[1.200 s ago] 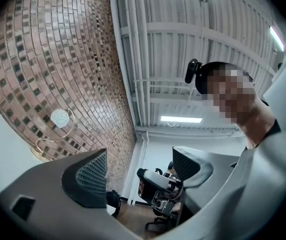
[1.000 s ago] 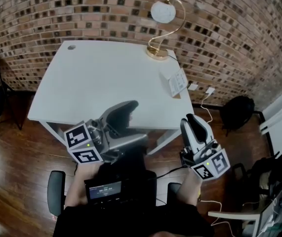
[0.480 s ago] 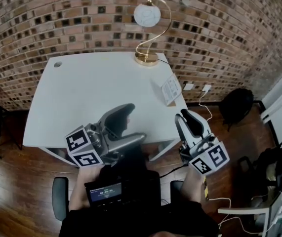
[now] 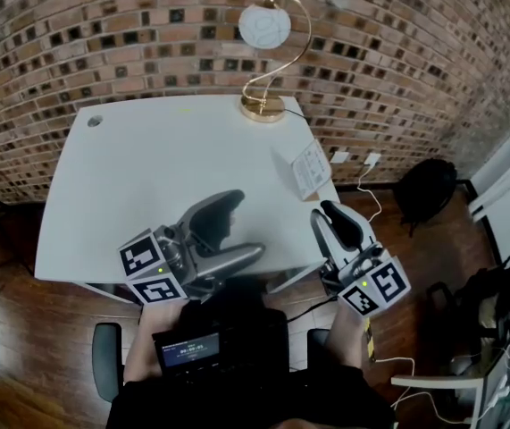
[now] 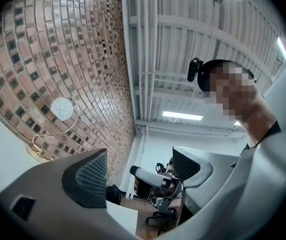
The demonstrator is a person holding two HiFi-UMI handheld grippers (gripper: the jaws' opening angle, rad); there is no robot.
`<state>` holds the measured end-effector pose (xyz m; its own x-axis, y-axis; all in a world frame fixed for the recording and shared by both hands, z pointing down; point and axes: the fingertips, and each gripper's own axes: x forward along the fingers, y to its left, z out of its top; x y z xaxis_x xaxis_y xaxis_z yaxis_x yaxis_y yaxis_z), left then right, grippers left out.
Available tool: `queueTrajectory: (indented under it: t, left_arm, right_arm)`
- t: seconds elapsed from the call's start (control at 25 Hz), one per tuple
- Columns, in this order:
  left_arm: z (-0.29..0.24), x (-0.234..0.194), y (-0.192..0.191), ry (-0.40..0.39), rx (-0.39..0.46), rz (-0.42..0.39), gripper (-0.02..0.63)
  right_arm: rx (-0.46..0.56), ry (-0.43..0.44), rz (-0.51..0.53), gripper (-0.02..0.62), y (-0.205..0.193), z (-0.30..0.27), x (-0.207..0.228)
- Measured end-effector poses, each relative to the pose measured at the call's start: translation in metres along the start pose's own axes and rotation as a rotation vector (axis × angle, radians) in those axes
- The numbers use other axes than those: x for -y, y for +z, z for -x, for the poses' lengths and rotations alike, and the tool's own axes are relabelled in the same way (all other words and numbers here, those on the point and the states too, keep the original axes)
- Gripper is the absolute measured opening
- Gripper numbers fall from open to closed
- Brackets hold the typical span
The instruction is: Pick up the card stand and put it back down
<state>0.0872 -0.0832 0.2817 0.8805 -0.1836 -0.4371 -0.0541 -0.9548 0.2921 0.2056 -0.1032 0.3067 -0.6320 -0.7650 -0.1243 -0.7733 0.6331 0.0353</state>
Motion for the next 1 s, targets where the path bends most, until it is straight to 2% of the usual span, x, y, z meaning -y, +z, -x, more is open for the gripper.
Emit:
queueTrajectory:
  t: [0.32, 0.64, 0.8, 1.0]
  left_arm:
    - [0.005, 0.009, -0.001, -0.011, 0.006, -0.001, 0.402]
    - [0.005, 0.016, 0.001, -0.033, 0.012, -0.001, 0.402]
    - [0.0, 0.001, -0.002, -0.046, 0.002, 0.026, 0.402]
    - [-0.011, -0.037, -0.014, -0.034, -0.024, 0.083, 0.402]
  right_arm:
    - [0.01, 0.005, 0.005, 0.109, 0.001, 0.002, -0.006]
    - [-0.017, -0.083, -0.005, 0.109, -0.009, 0.016, 0.015]
    - [-0.047, -0.147, -0.017, 0.109, -0.022, 0.018, 0.037]
    - [-0.095, -0.189, -0.035, 0.109, -0.044, 0.013, 0.063]
